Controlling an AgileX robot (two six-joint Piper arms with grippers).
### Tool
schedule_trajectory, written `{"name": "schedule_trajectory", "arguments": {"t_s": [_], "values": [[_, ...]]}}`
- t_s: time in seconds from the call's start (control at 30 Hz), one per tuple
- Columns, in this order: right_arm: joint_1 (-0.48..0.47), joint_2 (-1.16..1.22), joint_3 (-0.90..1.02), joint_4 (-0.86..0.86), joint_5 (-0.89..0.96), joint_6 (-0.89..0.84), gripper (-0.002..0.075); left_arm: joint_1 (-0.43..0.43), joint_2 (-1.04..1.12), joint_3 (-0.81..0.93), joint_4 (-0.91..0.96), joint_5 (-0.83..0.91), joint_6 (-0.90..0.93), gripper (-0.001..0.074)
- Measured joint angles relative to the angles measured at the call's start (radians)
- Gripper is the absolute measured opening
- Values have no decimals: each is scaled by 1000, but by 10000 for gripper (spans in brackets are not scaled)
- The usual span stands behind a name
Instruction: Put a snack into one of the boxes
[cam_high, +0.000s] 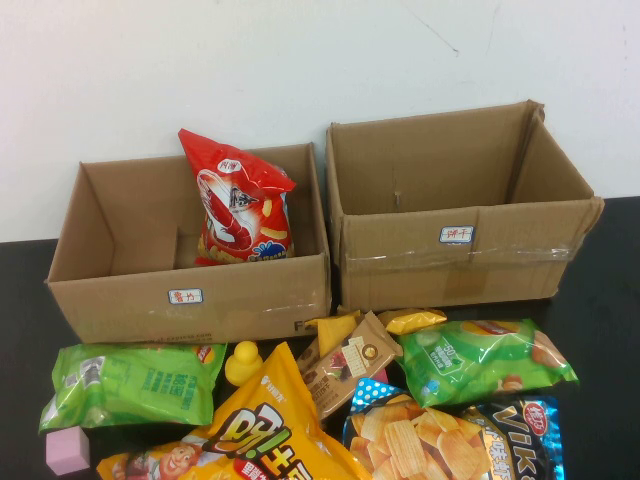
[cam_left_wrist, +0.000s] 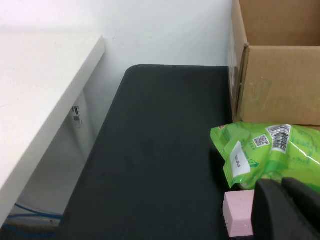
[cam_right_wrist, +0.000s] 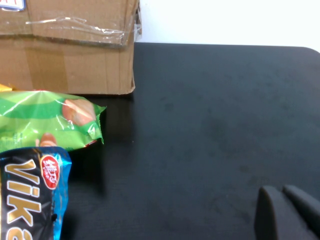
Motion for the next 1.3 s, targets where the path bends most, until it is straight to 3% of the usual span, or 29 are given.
{"name": "schedule_trajectory", "arguments": {"t_s": [0.43,0.63,0.77,1.3], "values": [[0,0,0,0,0,0,-1,-3,0,0,0,0,0,-1],[0,0,0,0,0,0,-1,-147,0,0,-15,8,0,-1],[0,0,0,0,0,0,-1,-184,0,-2,-9,11,8,-2],[0,0,0,0,0,2,-1,-158,0,-2,-7,12,18,-1]]}}
